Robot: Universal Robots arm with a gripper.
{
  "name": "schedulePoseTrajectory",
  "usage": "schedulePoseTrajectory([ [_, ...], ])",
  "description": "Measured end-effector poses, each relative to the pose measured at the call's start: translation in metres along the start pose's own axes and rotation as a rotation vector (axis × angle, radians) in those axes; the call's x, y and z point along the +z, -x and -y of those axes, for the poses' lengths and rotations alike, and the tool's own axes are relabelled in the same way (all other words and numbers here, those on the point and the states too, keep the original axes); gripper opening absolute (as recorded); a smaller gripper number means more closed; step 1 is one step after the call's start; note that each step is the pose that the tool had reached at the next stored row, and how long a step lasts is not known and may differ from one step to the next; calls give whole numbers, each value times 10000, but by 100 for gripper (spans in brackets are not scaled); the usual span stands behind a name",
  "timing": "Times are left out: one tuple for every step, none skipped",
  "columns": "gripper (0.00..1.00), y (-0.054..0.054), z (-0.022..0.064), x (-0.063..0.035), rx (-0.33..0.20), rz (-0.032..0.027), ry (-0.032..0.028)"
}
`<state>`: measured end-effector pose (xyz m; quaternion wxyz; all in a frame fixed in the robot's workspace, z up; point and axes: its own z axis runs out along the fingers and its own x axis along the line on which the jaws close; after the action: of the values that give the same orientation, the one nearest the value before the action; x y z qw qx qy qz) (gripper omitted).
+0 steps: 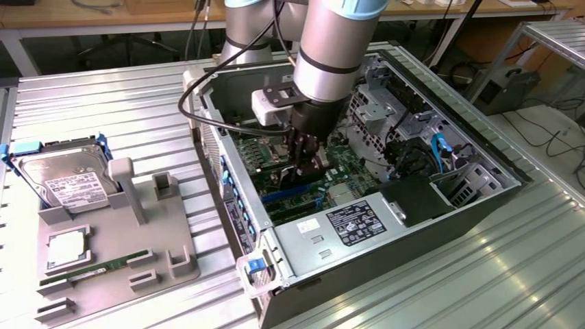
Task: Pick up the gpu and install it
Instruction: 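Insert the gpu into the slot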
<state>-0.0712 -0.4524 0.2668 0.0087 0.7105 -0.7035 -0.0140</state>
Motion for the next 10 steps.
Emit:
schedulePoseTrajectory([
  [26,0,0,0,0,0,0],
  [26,0,0,1,0,1,0],
  [26,0,0,1,0,1,0],
  [26,0,0,1,0,1,-1],
  [26,1,0,1,0,3,-2],
  [26,1,1,0,1,3,-2],
  [26,0,4,-8,1,-4,1],
  [26,0,8,-13,0,-7,2],
  [26,-1,14,-21,0,-10,7],
  [26,-4,21,-25,1,-11,10],
])
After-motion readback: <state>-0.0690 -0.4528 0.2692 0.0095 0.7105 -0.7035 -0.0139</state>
